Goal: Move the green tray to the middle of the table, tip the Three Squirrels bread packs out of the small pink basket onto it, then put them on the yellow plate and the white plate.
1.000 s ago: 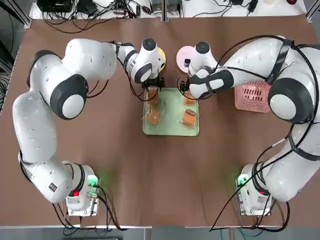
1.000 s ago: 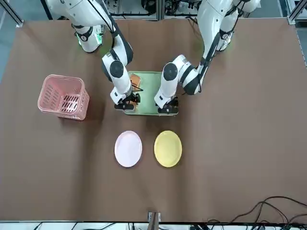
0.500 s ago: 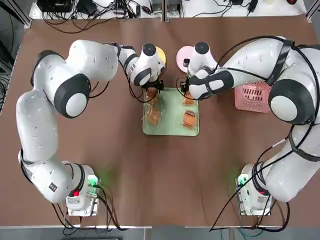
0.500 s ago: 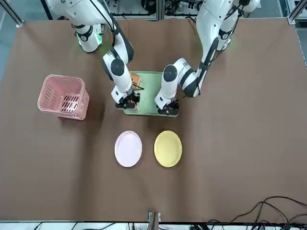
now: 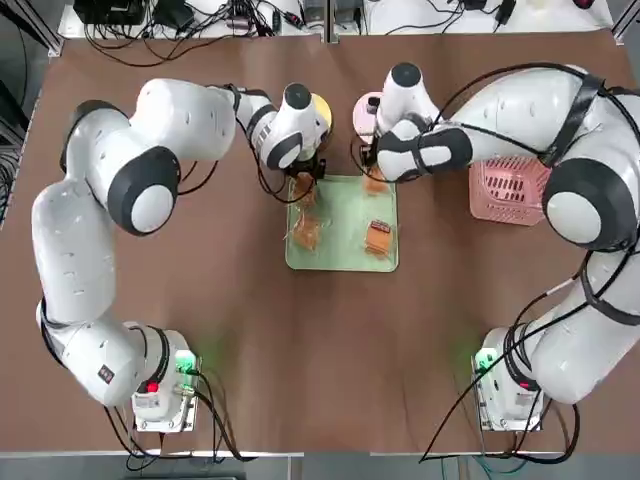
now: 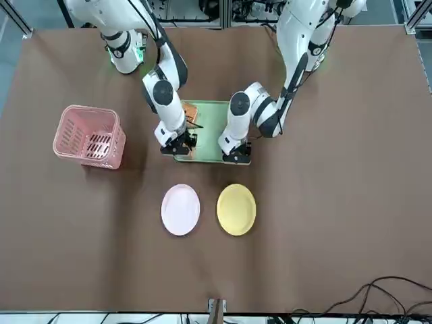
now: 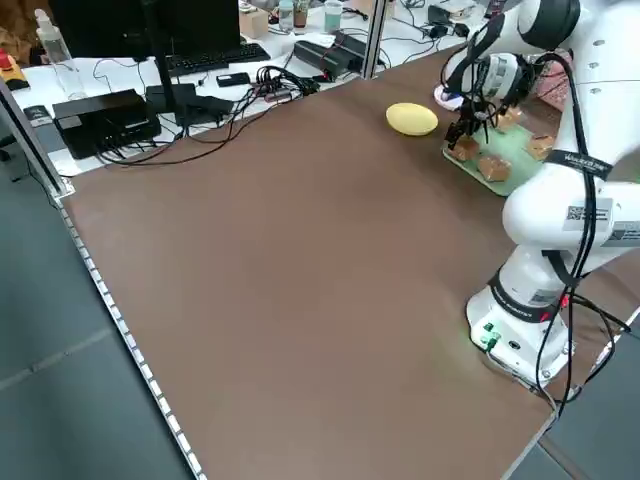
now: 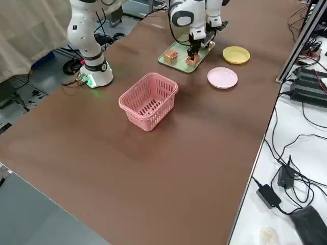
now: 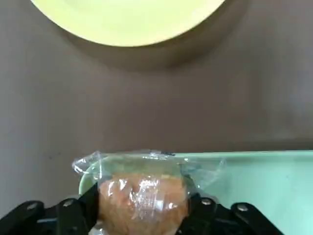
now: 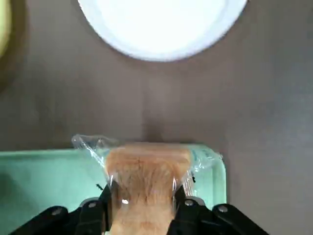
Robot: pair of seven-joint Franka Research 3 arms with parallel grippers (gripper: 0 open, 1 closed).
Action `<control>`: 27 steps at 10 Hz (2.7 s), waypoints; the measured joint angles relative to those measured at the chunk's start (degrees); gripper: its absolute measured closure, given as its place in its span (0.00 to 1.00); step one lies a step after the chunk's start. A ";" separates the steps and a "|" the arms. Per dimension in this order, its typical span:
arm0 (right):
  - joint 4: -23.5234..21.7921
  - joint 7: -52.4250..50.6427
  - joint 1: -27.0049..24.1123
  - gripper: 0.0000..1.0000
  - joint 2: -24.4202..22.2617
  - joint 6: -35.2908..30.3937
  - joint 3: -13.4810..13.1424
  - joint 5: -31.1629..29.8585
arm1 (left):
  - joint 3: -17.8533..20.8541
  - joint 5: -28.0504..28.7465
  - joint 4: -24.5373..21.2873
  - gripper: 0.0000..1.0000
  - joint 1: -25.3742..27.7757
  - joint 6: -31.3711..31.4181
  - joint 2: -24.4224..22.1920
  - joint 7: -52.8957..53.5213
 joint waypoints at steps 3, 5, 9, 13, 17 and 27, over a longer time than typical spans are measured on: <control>9.50 -0.27 -5.21 0.51 0.51 -1.86 -0.56 -0.17 | 1.13 0.48 8.23 0.48 1.06 -13.12 -1.28 2.12; 16.85 -2.17 -8.60 0.51 5.22 -2.17 -0.81 -0.42 | 2.29 2.50 12.47 0.48 2.94 -14.04 -0.92 3.50; 28.87 -4.01 -10.86 0.51 16.89 -2.13 -0.83 -3.01 | 3.91 4.01 21.40 0.54 3.47 -12.02 7.35 3.77; 30.91 -8.41 -10.95 0.56 21.23 -2.15 -0.86 -3.36 | 4.56 4.58 27.40 0.52 3.37 -10.18 12.71 3.77; 32.56 -9.90 -10.72 0.44 23.55 -2.14 -0.69 -3.40 | 5.95 4.58 32.24 0.52 3.11 -10.05 16.10 2.47; 31.98 -9.97 -10.66 0.02 15.45 -17.12 -0.45 -3.41 | 5.95 4.58 36.18 0.37 2.73 -5.89 19.00 -0.27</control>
